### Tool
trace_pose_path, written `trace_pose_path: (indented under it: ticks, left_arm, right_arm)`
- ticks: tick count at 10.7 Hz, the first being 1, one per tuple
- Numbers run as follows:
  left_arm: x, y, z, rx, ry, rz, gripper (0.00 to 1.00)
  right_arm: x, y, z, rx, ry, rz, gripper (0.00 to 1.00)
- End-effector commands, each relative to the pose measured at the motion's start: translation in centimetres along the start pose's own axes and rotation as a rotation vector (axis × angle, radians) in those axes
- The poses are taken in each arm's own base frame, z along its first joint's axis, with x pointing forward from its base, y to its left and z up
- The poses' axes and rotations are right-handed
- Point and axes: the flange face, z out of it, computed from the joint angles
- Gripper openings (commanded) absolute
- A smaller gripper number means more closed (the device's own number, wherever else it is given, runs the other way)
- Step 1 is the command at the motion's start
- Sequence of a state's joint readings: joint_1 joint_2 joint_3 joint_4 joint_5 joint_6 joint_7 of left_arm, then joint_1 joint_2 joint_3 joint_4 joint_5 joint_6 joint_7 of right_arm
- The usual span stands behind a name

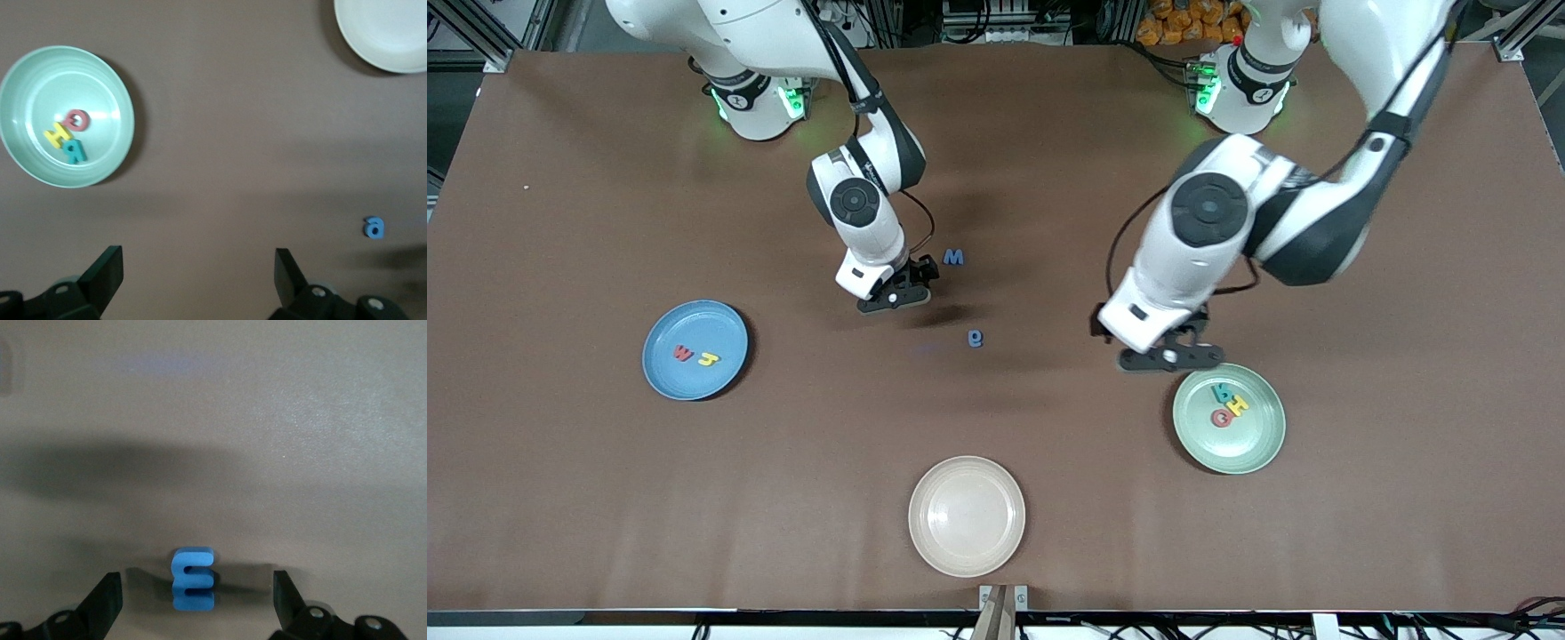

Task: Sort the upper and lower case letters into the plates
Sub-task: 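Grasp the blue E with the right gripper and place it on the blue plate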

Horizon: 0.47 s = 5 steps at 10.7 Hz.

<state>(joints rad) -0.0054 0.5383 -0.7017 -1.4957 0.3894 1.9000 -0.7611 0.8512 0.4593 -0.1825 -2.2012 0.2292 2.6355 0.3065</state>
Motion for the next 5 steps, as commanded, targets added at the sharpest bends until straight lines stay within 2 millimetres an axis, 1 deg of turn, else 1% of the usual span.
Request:
trace_pose_path:
  ticks: [1, 2, 3, 4, 5]
  left_arm:
    - [-1.8, 2.8, 1.0, -0.002, -0.037, -0.003, 1.00]
    - [-2.4, 3.8, 1.2, -0.003, -0.040, 0.012, 1.00]
    - [-2.7, 4.2, 1.2, -0.003, -0.040, 0.018, 1.00]
    - [-3.2, 4.9, 1.2, -0.004, -0.040, 0.030, 1.00]
    - [-3.4, 5.3, 1.1, -0.006, -0.038, 0.037, 1.00]
  right_arm:
    - [-0.5, -0.3, 0.3, 0.001, 0.009, 0.030, 1.00]
    - [-0.6, -0.3, 0.3, 0.000, 0.008, 0.024, 1.00]
    - [-0.6, -0.5, -0.2, -0.001, 0.007, 0.005, 0.35]
    - [-0.6, -0.4, -0.2, -0.001, 0.007, 0.010, 0.00]
    - [-0.5, -0.4, -0.4, 0.000, 0.008, 0.008, 0.00]
